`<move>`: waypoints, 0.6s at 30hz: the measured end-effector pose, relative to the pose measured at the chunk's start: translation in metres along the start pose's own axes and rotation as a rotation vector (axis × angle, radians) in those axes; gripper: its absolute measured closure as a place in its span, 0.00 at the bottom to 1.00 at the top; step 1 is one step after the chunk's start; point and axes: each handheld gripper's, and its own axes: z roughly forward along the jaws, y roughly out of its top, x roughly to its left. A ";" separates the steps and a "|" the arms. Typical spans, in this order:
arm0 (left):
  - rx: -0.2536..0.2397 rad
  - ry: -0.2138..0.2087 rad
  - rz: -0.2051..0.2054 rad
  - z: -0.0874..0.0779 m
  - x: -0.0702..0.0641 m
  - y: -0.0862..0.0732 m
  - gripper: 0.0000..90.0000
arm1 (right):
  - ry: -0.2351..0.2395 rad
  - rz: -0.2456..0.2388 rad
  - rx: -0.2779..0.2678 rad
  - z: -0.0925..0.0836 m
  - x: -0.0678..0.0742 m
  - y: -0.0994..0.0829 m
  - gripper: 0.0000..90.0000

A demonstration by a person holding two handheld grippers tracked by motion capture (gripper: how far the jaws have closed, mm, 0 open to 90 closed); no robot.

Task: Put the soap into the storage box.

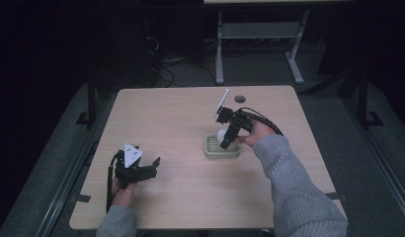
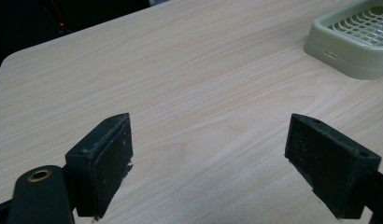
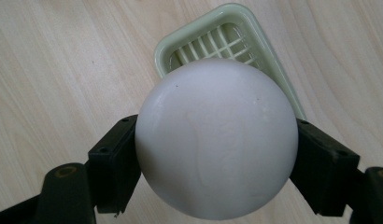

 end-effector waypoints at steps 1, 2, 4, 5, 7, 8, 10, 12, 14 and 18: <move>-0.001 0.002 0.002 0.000 0.000 0.000 0.16 | -0.002 -0.003 0.002 0.001 -0.001 0.000 0.26; -0.001 0.001 0.004 0.000 0.000 0.000 0.16 | -0.003 0.001 0.001 0.001 -0.001 0.001 0.26; -0.001 0.002 0.002 0.000 0.000 0.000 0.16 | -0.001 0.003 0.004 0.003 -0.002 0.002 0.26; -0.001 0.000 0.001 0.000 0.000 0.000 0.16 | -0.001 0.000 0.004 0.004 -0.003 0.002 0.26; 0.000 0.001 0.001 0.000 0.000 0.000 0.16 | 0.000 0.004 0.006 0.006 -0.004 0.003 0.26; -0.001 0.002 0.002 0.000 0.000 0.000 0.16 | -0.001 0.004 0.007 0.006 -0.004 0.004 0.26; -0.001 0.001 0.001 0.000 0.000 0.000 0.16 | -0.002 0.008 0.009 0.008 -0.005 0.005 0.26; -0.003 0.002 0.000 0.000 0.000 0.000 0.16 | -0.002 0.006 0.008 0.010 -0.006 0.006 0.26; -0.005 0.002 -0.002 0.000 0.000 0.000 0.16 | 0.000 0.010 0.011 0.011 -0.007 0.007 0.26; 0.001 0.003 0.004 0.000 0.001 0.000 0.16 | -0.003 0.006 0.019 0.015 -0.009 0.008 0.26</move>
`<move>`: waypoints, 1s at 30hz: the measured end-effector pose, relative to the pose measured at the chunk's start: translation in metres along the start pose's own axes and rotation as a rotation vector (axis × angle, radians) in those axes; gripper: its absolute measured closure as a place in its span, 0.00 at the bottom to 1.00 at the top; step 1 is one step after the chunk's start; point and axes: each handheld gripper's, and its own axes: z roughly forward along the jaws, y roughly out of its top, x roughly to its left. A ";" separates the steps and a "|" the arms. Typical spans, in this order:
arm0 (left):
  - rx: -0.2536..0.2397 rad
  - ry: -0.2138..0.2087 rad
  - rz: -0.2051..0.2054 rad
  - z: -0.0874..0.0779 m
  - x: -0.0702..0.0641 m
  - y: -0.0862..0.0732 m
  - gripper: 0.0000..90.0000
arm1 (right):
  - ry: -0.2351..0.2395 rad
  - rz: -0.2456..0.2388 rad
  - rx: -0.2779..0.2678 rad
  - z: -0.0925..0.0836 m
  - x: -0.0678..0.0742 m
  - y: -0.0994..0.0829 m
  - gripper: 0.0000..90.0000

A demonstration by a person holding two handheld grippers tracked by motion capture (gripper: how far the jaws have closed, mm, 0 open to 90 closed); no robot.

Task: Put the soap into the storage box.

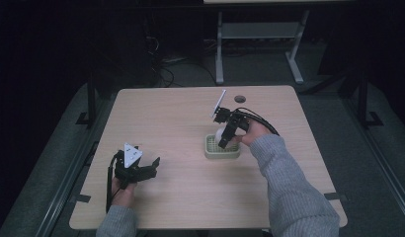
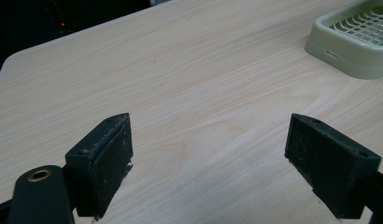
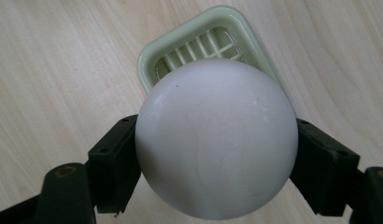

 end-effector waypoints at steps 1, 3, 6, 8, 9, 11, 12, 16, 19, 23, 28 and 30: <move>-0.001 0.000 -0.001 0.000 0.000 0.000 0.16 | -0.005 0.001 0.000 0.001 0.000 0.000 0.26; -0.001 0.000 -0.001 0.000 0.000 0.000 0.16 | -0.006 0.006 0.003 0.002 -0.001 0.001 0.26; -0.001 0.001 -0.001 0.000 0.000 0.000 0.16 | -0.008 0.009 0.006 0.004 -0.003 0.002 0.26; -0.001 0.000 -0.001 0.000 0.000 0.000 0.16 | -0.014 0.010 0.008 0.006 -0.003 0.002 0.26; -0.002 0.001 -0.002 0.000 0.000 0.000 0.16 | -0.012 0.011 0.011 0.006 -0.004 0.003 0.26; -0.002 0.000 -0.001 0.000 0.000 0.000 0.16 | -0.019 0.005 0.015 0.008 -0.003 0.004 0.26; -0.002 0.000 -0.001 0.000 0.000 0.000 0.16 | -0.016 0.005 0.015 0.009 -0.003 0.004 0.26; 0.000 0.000 0.000 0.000 -0.001 0.000 0.16 | -0.022 -0.002 0.021 0.012 -0.002 0.007 0.26; -0.003 0.000 -0.003 0.000 -0.001 0.000 0.16 | -0.025 -0.002 0.031 0.015 -0.002 0.008 0.26; -0.002 0.000 -0.003 0.000 -0.001 0.000 0.16 | -0.027 -0.006 0.039 0.018 -0.001 0.010 0.26; -0.002 -0.001 -0.002 0.000 -0.001 0.000 0.16 | -0.022 -0.007 0.044 0.022 -0.001 0.011 0.26; -0.002 0.000 -0.002 0.000 -0.001 0.000 0.16 | -0.028 -0.009 0.048 0.024 -0.001 0.012 0.26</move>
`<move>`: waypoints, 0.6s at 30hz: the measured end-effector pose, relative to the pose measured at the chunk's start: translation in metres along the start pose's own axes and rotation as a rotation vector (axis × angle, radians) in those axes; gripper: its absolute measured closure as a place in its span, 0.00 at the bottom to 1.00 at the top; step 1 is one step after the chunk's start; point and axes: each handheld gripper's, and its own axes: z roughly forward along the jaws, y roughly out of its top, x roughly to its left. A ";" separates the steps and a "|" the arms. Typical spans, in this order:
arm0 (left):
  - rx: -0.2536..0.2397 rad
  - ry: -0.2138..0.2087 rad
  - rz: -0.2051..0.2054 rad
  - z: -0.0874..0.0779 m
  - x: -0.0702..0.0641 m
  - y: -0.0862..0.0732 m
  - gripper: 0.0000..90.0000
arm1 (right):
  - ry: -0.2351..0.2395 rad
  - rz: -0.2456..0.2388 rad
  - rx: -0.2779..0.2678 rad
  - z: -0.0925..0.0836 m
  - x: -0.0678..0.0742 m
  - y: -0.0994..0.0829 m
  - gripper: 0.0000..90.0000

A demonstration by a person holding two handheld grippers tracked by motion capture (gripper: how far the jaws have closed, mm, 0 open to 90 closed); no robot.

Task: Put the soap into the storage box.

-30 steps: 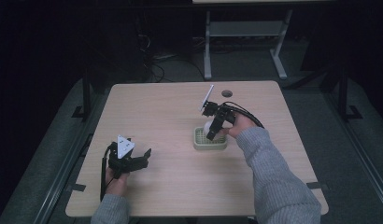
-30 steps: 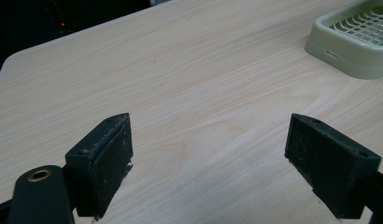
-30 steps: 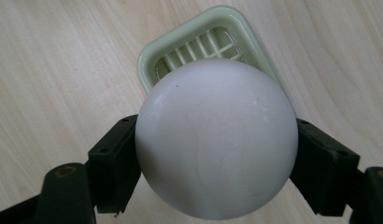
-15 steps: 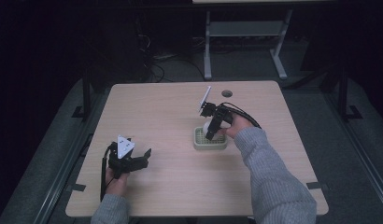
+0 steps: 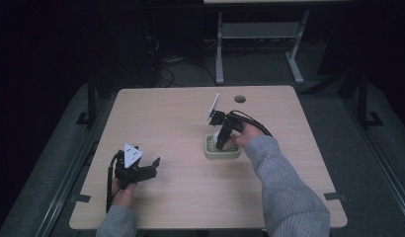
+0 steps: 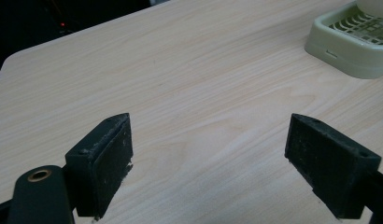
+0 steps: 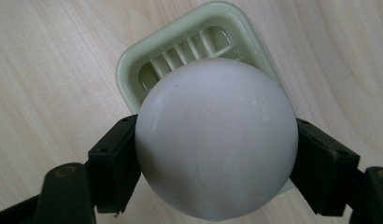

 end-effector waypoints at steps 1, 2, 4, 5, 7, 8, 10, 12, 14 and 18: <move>0.000 -0.001 0.000 0.000 0.000 0.000 0.16 | 0.000 0.002 0.000 0.001 0.000 0.000 0.26; 0.000 0.000 0.000 0.000 0.000 0.000 0.16 | 0.002 0.005 0.000 0.001 0.000 0.000 0.26; 0.000 0.000 -0.001 0.000 0.000 0.000 0.16 | 0.003 0.006 0.007 0.002 -0.001 0.000 0.26; 0.000 0.001 0.000 0.000 0.000 0.000 0.16 | 0.003 0.007 0.009 0.003 -0.001 0.000 0.26; 0.000 0.000 -0.001 0.000 0.000 0.000 0.17 | 0.003 0.009 0.010 0.004 0.000 0.000 0.26; 0.000 0.000 -0.002 0.000 0.000 0.000 0.16 | 0.003 0.006 0.012 0.004 0.000 0.000 0.26; 0.000 0.002 -0.001 0.000 0.000 0.000 0.16 | 0.004 0.008 0.011 0.005 -0.001 0.000 0.26; 0.000 0.002 -0.003 0.000 0.000 0.000 0.16 | -0.001 0.007 0.018 0.007 0.000 0.000 0.26; 0.001 0.003 -0.004 0.000 0.000 0.000 0.16 | 0.000 0.007 0.019 0.008 0.000 0.000 0.26; -0.001 0.003 -0.003 0.000 0.000 0.000 0.16 | -0.004 0.007 0.023 0.010 -0.001 -0.001 0.26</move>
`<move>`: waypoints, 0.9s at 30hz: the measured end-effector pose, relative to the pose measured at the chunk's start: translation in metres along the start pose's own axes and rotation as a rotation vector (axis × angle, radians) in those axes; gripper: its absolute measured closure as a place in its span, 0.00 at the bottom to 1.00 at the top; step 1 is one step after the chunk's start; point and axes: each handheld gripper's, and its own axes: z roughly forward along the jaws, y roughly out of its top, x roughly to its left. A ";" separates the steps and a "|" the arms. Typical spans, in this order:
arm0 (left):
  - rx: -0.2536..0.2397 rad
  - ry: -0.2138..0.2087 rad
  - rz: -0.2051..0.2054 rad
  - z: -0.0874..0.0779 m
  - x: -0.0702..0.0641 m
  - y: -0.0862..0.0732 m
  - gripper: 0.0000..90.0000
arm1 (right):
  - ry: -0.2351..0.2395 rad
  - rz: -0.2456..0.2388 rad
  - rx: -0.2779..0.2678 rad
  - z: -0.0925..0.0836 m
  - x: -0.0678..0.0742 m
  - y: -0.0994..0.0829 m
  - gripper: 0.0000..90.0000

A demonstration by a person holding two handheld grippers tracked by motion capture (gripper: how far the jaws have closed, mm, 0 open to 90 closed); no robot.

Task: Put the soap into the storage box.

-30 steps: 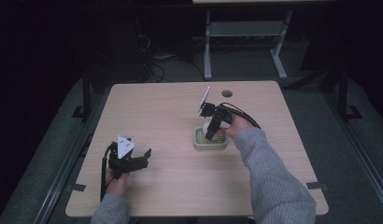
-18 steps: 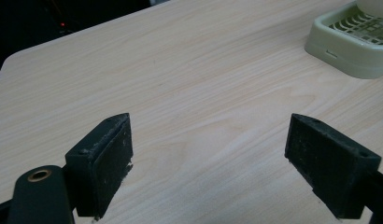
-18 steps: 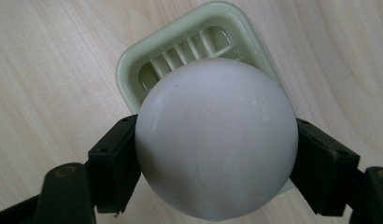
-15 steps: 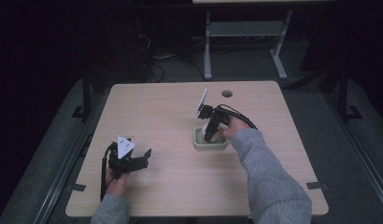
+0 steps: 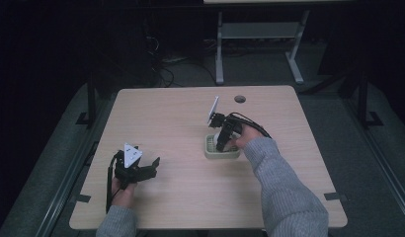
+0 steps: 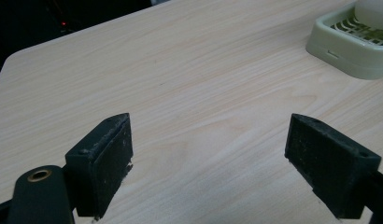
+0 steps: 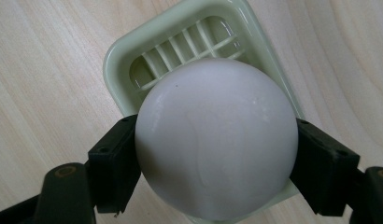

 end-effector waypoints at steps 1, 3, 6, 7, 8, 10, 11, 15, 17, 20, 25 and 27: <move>0.001 0.000 0.000 0.000 0.000 0.000 0.16 | -0.001 0.000 0.000 0.000 0.000 0.000 0.26; 0.001 0.000 0.000 0.000 0.000 0.000 0.16 | -0.003 0.002 -0.002 0.001 0.000 0.000 0.26; 0.003 -0.001 -0.001 0.000 0.000 0.000 0.16 | 0.000 0.006 0.001 0.002 -0.001 -0.001 0.26; 0.003 0.001 -0.002 0.000 0.000 0.000 0.16 | -0.004 0.006 0.001 0.002 -0.001 -0.001 0.26; 0.002 0.001 -0.003 0.000 0.000 0.000 0.16 | -0.003 0.007 0.000 0.003 -0.002 -0.001 0.26; 0.002 0.000 -0.002 0.000 0.000 0.000 0.16 | -0.002 0.008 -0.001 0.003 -0.002 -0.001 0.26; 0.002 0.001 -0.003 0.000 0.000 0.000 0.16 | -0.003 0.009 0.000 0.003 -0.002 -0.001 0.26; 0.002 0.001 -0.001 0.000 0.000 0.000 0.16 | -0.004 0.010 0.003 0.004 -0.002 0.000 0.26; 0.002 0.001 -0.003 0.000 0.000 0.000 0.16 | -0.004 0.009 0.004 0.005 -0.002 0.000 0.26; 0.002 0.001 -0.001 0.000 0.000 0.000 0.16 | -0.005 0.008 0.006 0.005 -0.002 0.001 0.26; 0.002 0.000 -0.001 0.000 0.000 0.000 0.16 | -0.005 0.011 0.006 0.005 -0.002 0.000 0.26; 0.001 0.001 0.000 0.000 0.000 0.000 0.16 | -0.006 0.013 0.005 0.006 -0.002 0.000 0.26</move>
